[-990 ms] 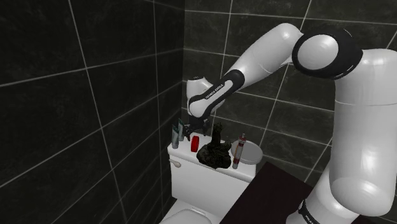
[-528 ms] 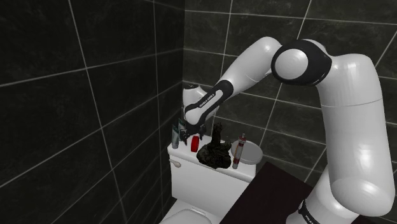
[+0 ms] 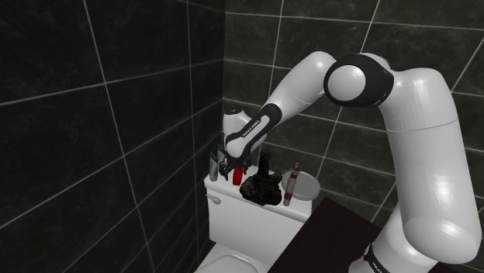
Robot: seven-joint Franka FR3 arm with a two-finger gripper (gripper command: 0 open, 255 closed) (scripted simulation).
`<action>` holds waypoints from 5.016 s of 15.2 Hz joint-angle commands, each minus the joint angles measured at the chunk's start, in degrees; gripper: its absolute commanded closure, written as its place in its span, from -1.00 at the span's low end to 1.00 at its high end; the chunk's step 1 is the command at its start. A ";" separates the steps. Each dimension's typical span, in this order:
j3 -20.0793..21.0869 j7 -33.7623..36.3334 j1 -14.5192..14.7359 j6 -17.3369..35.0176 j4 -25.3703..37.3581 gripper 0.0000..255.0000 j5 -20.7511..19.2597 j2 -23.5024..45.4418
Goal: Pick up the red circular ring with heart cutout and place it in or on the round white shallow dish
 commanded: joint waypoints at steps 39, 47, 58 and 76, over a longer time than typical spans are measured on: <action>-1.32 -8.15 -5.01 -5.68 -14.22 1.00 1.61 -20.69; -5.61 -16.73 -10.37 -1.75 -27.00 1.00 0.68 -30.53; -13.78 -29.33 -18.09 1.62 -37.62 1.00 -2.91 -39.37; -14.17 -28.59 -18.11 15.98 -38.64 1.00 -2.43 -25.95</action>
